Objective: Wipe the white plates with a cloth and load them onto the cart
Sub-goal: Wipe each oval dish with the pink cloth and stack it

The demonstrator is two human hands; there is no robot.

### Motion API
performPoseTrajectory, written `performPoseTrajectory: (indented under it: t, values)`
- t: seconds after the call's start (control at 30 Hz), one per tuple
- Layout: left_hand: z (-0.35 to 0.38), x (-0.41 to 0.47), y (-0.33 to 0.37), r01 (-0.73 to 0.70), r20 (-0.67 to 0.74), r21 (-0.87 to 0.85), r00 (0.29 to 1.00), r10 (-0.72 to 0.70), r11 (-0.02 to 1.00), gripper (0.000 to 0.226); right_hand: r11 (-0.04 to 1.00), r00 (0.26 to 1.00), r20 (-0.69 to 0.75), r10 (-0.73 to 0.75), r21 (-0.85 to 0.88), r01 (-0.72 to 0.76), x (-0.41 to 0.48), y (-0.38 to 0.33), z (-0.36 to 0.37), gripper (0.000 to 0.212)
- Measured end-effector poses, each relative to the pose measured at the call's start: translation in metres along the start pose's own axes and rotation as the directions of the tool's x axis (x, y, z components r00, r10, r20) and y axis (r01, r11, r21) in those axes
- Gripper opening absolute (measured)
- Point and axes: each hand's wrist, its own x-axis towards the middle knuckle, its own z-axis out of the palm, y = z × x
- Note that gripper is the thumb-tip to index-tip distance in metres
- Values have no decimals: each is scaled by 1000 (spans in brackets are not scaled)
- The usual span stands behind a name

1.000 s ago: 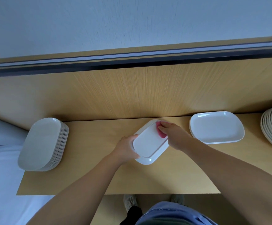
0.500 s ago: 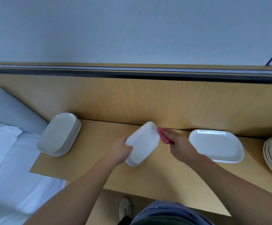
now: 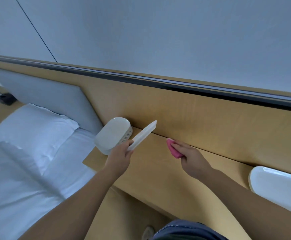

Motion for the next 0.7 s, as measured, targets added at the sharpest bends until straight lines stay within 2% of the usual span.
performPoseTrajectory:
  t: [0.17,0.37,0.5,0.7]
  values:
    - [-15,18,-51,25,-54,144,998,-18,989,35,999,1000,-5,-7,-54,6,33,-21,23,64]
    - [-22,42,-94,47,17,309,998,-55,950,49,995,1000,-18,23,-101,-25,56,-34,50,63]
    - [-18,57,-115,37,112,297,991,-73,954,57,989,998,-39,54,-137,-59,64,-40,64,62]
    - [-11,71,-141,-7,290,200,956,-52,980,40,983,990,-66,121,-129,-129,66,-43,80,63]
